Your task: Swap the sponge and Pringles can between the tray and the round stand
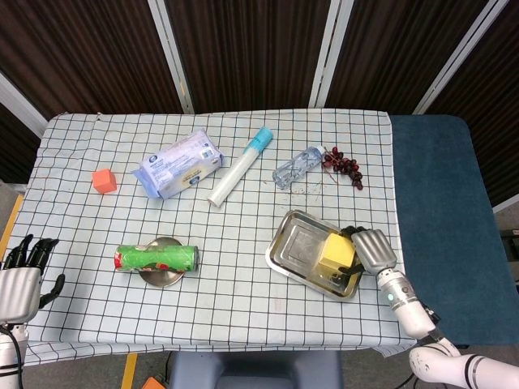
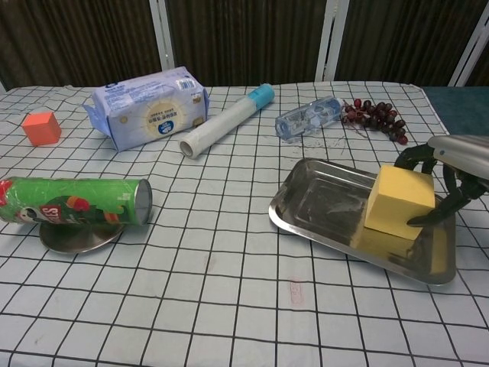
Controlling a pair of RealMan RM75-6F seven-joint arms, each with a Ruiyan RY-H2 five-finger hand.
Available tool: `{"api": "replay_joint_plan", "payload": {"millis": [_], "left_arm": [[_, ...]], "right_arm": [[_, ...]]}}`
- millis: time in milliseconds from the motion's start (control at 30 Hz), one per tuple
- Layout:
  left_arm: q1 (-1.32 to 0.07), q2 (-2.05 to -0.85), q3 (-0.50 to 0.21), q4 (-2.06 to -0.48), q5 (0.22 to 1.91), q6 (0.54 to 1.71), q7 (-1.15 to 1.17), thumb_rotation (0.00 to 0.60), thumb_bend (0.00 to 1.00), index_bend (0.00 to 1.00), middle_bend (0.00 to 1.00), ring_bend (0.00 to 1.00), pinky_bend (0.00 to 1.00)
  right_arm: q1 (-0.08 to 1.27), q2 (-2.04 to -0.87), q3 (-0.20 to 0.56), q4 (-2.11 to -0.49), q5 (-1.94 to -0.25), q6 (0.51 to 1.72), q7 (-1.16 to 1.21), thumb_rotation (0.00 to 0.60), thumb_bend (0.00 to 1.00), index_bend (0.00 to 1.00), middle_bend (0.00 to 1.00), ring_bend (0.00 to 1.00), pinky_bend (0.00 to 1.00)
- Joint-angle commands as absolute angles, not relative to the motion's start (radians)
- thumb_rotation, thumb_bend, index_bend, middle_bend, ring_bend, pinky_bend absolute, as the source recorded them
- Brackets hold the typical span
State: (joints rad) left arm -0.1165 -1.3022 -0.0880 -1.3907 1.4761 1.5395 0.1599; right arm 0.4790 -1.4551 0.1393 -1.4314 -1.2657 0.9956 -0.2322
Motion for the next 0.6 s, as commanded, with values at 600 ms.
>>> {"api": "replay_joint_plan", "payload": {"millis": [600], "left_arm": [[-0.118,-1.291,-0.077,-1.414,1.461,1.512,0.221,0.6,0.36,0.18,0.19,0.07,0.19]], "right_arm": [[0.648,-1.607,0.205,-1.335,-1.423,1.009,-0.126,0.6,0.02,0.69,0.61,0.65,0.8]]}}
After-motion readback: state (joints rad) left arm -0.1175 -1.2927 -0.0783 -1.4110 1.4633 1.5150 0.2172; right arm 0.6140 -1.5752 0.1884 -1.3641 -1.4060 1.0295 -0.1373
